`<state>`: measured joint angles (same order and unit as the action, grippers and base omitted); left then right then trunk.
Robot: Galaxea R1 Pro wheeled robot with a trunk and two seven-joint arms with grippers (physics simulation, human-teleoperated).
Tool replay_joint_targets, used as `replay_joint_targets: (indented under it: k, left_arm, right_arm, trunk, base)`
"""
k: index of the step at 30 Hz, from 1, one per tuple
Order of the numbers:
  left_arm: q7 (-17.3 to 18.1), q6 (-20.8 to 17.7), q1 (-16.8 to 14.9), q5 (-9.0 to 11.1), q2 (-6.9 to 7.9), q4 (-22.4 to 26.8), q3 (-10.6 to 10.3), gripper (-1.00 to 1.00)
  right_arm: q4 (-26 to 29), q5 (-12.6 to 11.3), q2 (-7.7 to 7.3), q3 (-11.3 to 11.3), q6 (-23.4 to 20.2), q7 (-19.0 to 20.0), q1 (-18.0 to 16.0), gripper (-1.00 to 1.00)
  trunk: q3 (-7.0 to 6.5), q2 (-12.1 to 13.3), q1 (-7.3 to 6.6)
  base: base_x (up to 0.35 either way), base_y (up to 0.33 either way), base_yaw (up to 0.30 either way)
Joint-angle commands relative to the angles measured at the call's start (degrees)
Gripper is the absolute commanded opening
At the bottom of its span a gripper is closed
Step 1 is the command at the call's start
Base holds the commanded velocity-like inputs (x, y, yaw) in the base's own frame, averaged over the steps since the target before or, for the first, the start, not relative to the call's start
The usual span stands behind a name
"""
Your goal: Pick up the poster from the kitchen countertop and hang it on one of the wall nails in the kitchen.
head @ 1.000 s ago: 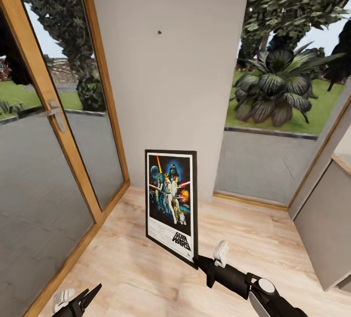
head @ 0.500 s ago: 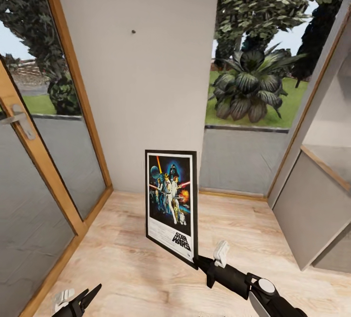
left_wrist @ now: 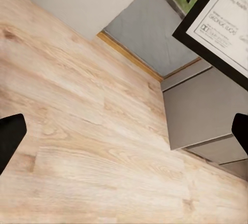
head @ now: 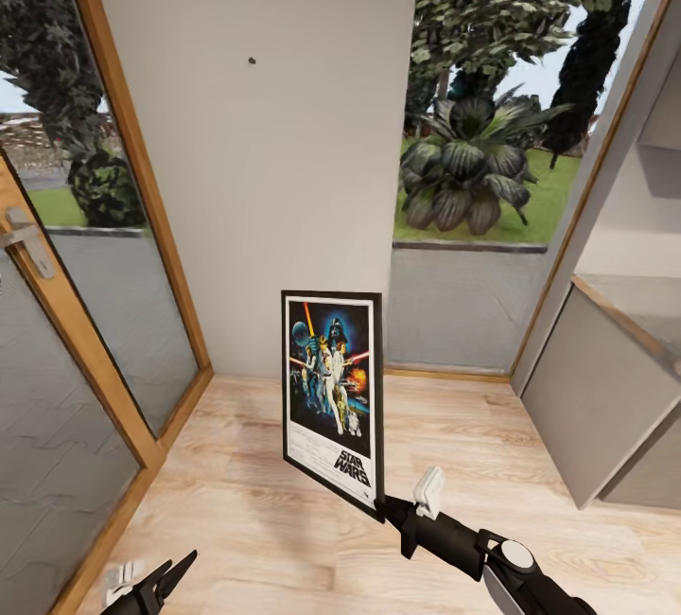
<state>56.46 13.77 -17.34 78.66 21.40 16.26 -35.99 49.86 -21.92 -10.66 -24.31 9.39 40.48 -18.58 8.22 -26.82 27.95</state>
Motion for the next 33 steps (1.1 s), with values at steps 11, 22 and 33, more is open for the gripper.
replay_joint_targets:
  k: [11, 22, 33]
  left_arm:
    - [0.1, 0.3, -0.1, 0.5, 0.04, 0.0, -0.5, 1.00]
    - [0.0, 0.3, -0.1, 0.5, 0.04, 0.0, -0.5, 1.00]
    - [0.0, 0.3, -0.1, 0.5, 0.04, 0.0, -0.5, 1.00]
  right_arm:
    - [0.0, -0.5, -0.06, -0.2, 0.1, 0.1, -0.1, -1.00]
    - [0.0, -0.5, -0.06, -0.2, 0.1, 0.2, -0.1, -1.00]
    - [0.0, -0.5, -0.06, -0.3, 0.1, 0.2, -0.1, -1.00]
  trunk:
    - [0.11, -0.1, 0.03]
    - [0.11, -0.1, 0.03]
    - [0.11, -0.1, 0.03]
  base:
    - [0.000, 0.340, -0.001]
    - [0.031, 0.341, 0.000]
    - [0.173, 0.227, 0.000]
